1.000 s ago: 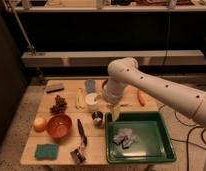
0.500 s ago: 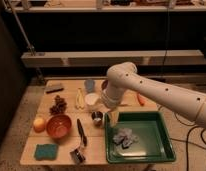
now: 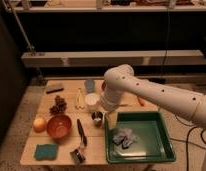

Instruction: Stack cups on top of each other

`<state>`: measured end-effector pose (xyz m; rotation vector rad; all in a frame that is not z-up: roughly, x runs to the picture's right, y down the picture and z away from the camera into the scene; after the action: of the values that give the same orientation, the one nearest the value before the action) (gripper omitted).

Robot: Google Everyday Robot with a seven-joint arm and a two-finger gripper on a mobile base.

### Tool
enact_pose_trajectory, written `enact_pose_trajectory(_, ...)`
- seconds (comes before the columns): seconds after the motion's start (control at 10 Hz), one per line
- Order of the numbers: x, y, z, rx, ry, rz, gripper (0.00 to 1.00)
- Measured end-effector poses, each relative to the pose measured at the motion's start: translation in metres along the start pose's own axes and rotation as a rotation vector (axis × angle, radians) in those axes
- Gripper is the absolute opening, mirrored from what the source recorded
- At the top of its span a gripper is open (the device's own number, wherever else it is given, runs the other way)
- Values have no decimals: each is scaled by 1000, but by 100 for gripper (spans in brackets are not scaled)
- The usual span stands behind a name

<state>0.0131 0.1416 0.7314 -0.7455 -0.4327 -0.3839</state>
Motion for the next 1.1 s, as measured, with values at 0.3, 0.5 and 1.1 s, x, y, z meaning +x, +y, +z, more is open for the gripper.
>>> enact_pose_trajectory(0.3,-8,8,27,-32,24,45,80)
enact_pose_trajectory(0.5,-11,8,31,-38,31,45,80)
enact_pose_trajectory(1.1,-2,-4,58,-59,90,86,80)
